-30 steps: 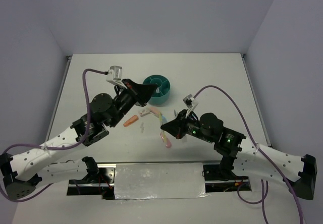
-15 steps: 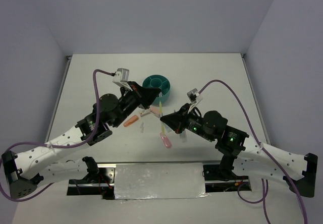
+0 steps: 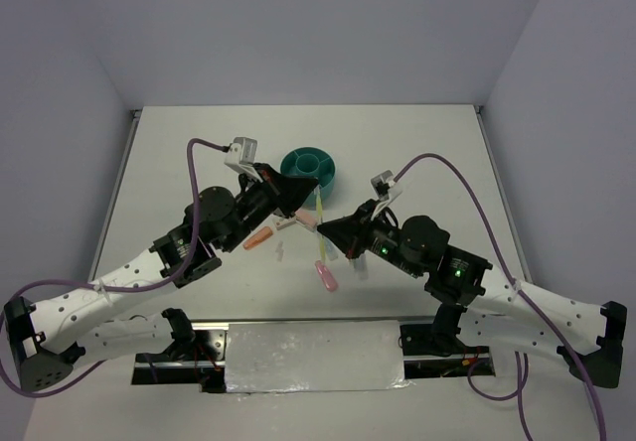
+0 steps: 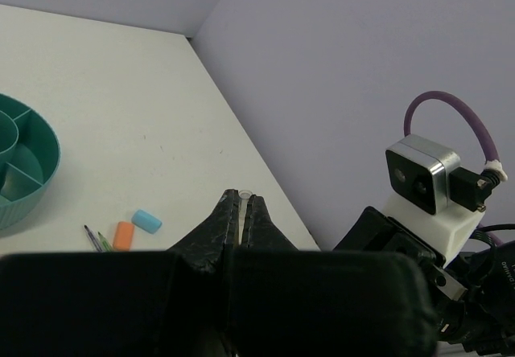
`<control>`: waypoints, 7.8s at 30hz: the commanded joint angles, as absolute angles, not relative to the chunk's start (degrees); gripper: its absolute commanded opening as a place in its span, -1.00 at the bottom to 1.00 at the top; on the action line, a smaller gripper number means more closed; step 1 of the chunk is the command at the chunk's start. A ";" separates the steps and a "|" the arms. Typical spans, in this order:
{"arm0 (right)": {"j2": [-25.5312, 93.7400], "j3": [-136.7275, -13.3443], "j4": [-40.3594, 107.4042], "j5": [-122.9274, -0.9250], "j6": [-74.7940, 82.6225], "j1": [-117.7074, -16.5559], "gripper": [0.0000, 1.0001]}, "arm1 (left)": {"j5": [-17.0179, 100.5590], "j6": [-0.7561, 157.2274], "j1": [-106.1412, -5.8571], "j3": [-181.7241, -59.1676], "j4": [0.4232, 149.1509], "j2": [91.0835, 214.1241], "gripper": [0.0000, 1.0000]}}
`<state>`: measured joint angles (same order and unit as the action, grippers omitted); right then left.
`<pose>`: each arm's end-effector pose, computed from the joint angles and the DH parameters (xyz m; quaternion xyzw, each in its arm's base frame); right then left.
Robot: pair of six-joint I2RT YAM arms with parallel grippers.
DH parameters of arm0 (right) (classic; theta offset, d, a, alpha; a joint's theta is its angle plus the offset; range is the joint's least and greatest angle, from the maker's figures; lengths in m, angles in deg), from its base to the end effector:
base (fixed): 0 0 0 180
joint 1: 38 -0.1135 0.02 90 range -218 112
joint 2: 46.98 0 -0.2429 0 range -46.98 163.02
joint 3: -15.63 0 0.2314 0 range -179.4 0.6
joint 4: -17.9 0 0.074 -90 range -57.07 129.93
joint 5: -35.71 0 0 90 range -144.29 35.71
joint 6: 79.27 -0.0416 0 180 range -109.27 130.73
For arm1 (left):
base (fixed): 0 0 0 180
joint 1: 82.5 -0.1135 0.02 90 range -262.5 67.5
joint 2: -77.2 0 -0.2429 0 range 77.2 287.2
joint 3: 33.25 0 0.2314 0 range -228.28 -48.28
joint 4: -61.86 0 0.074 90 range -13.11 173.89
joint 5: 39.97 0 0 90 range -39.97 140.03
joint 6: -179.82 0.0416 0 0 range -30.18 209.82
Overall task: Sort the stationery into containers
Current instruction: Close the pen cap on the pen, then place the pen in the storage box, then pick up the pen from the center of the board.
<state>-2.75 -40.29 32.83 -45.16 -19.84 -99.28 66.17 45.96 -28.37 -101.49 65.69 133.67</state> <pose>0.0959 0.1612 0.3233 -0.1391 0.7131 0.4516 0.5178 0.1413 -0.1757 0.3789 -0.0473 0.6568 -0.5032 0.5596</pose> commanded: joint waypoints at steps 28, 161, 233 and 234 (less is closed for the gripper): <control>0.04 -51.35 31.79 -45.14 -5.09 -99.70 -1.00 | 56.80 50.18 -28.62 -105.67 72.41 133.89 -0.23; 61.48 -60.23 -26.57 -59.82 4.23 -70.87 -0.74 | 89.32 59.32 -18.78 -100.31 102.12 114.11 0.99; 52.34 -57.85 54.11 -41.54 -19.15 -80.02 -0.24 | 74.82 48.59 -32.49 -94.07 113.19 128.26 0.99; 52.78 -57.85 54.11 -41.37 -19.24 -80.10 -0.26 | 74.73 48.51 -32.49 -93.98 113.19 128.35 0.99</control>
<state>51.35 -56.85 56.02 -41.62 -18.09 -79.81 75.22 47.84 -32.24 -94.62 114.19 128.70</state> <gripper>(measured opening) 0.382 0.993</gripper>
